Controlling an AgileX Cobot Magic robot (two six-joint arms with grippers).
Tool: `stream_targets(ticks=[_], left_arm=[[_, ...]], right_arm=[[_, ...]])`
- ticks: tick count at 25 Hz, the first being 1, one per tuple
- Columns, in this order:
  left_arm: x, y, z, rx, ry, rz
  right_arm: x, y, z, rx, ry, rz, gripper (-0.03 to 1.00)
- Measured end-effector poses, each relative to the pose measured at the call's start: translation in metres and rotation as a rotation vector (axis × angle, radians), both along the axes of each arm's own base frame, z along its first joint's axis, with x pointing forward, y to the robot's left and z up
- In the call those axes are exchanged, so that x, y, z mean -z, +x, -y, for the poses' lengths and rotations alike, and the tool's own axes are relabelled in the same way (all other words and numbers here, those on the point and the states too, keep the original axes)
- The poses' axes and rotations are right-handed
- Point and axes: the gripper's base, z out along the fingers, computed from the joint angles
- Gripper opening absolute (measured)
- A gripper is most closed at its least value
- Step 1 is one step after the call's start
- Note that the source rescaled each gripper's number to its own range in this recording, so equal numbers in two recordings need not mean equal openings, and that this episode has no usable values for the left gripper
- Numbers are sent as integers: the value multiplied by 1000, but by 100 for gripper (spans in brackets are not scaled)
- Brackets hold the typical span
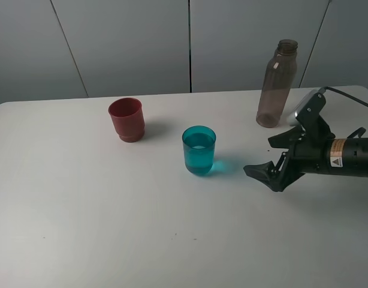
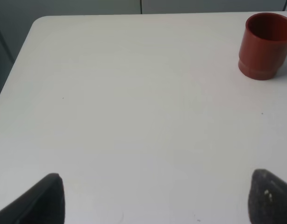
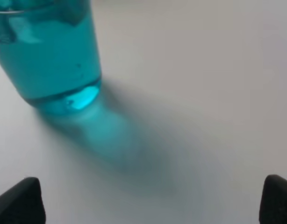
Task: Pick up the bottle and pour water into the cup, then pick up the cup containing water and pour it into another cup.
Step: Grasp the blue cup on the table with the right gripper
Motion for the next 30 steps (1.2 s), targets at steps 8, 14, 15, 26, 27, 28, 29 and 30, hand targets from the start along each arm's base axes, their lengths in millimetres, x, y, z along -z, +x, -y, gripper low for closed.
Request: stream_targets(ticks=[8, 14, 15, 26, 27, 28, 29, 30], left_arm=[[0, 0, 0, 0, 0, 0], [0, 0, 0, 0, 0, 0], [0, 0, 0, 0, 0, 0], [0, 0, 0, 0, 0, 0], [0, 0, 0, 0, 0, 0], [0, 0, 0, 0, 0, 0], [0, 0, 0, 0, 0, 0], [0, 0, 0, 0, 0, 0]], right_arm=[[16, 12, -29, -95, 73, 0, 99], [24, 27, -48, -139, 82, 15, 99], [26, 29, -50, -147, 84, 16, 99], [33, 41, -64, -182, 108, 36, 99], [33, 41, -65, -184, 108, 36, 99], [33, 41, -65, -184, 108, 36, 99], [33, 41, -65, -185, 111, 37, 99], [32, 41, -65, -186, 117, 40, 99]])
